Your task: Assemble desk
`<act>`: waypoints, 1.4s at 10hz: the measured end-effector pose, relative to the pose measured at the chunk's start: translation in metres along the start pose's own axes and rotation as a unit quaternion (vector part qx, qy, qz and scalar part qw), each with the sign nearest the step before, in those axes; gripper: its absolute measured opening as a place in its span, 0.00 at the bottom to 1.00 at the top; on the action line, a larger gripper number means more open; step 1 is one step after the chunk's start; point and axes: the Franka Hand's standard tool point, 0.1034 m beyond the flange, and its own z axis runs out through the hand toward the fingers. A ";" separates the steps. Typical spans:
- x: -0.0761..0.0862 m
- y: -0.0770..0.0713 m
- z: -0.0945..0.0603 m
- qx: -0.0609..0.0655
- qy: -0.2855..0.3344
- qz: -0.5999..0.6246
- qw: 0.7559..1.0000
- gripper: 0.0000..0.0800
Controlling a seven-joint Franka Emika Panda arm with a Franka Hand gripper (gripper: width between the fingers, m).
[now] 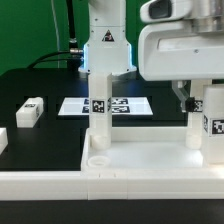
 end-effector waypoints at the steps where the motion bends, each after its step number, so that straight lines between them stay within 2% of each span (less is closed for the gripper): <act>1: 0.004 -0.003 -0.007 -0.007 -0.003 -0.113 0.994 0.81; 2: 0.006 -0.004 -0.007 -0.003 0.000 -0.088 0.996 0.81; 4: 0.005 -0.003 -0.006 -0.004 -0.001 -0.055 0.998 0.49; 5: 0.005 -0.003 -0.006 -0.004 -0.001 -0.020 1.000 0.49; 6: 0.006 -0.001 -0.006 -0.007 -0.001 0.020 1.000 0.37; 8: 0.006 0.001 -0.005 -0.009 -0.001 0.134 0.991 0.37; 9: 0.005 0.002 -0.005 -0.011 -0.003 0.248 0.969 0.37; 10: 0.003 0.002 -0.005 -0.010 -0.012 0.374 0.927 0.37; 11: 0.004 0.004 -0.004 0.011 -0.025 0.477 0.879 0.37; 12: 0.005 0.010 -0.004 0.023 -0.036 0.531 0.846 0.37; 14: 0.003 0.007 -0.004 0.023 -0.037 0.525 0.850 0.37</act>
Offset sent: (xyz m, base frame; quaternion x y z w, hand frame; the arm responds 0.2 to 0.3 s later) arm 0.0000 0.0000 0.0000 0.0000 0.0000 0.0000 1.0000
